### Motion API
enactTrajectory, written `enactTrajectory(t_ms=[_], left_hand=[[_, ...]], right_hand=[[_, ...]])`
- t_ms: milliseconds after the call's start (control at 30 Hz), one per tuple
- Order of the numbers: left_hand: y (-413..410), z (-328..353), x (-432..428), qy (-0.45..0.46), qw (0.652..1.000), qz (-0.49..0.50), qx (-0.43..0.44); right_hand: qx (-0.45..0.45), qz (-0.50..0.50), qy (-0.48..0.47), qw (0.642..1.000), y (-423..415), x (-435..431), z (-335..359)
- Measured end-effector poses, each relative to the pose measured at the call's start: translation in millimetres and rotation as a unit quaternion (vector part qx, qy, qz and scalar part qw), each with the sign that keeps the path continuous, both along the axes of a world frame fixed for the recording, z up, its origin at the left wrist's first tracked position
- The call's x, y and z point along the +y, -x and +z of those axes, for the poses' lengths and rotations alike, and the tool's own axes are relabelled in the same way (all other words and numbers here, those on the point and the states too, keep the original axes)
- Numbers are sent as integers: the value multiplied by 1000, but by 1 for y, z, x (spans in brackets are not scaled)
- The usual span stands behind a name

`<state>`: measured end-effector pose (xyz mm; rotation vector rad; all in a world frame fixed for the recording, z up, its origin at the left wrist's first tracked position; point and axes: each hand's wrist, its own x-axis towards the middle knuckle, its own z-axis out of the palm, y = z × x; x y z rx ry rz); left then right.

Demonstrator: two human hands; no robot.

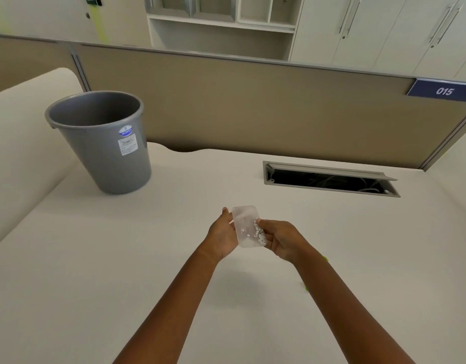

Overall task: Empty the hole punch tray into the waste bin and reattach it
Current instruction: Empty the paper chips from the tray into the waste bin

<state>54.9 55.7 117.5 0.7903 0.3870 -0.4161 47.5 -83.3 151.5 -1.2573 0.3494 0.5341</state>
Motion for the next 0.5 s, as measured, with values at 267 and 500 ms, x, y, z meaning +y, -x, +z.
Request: enactTrajectory(t_ms=[267, 500], left_hand=[[-43, 49, 118, -390, 838, 380, -31], [-88, 79, 227, -463, 756, 461, -36]], right_hand=[[-1, 6, -71, 997, -27, 57, 27], [-28, 27, -72, 997, -81, 129, 45]])
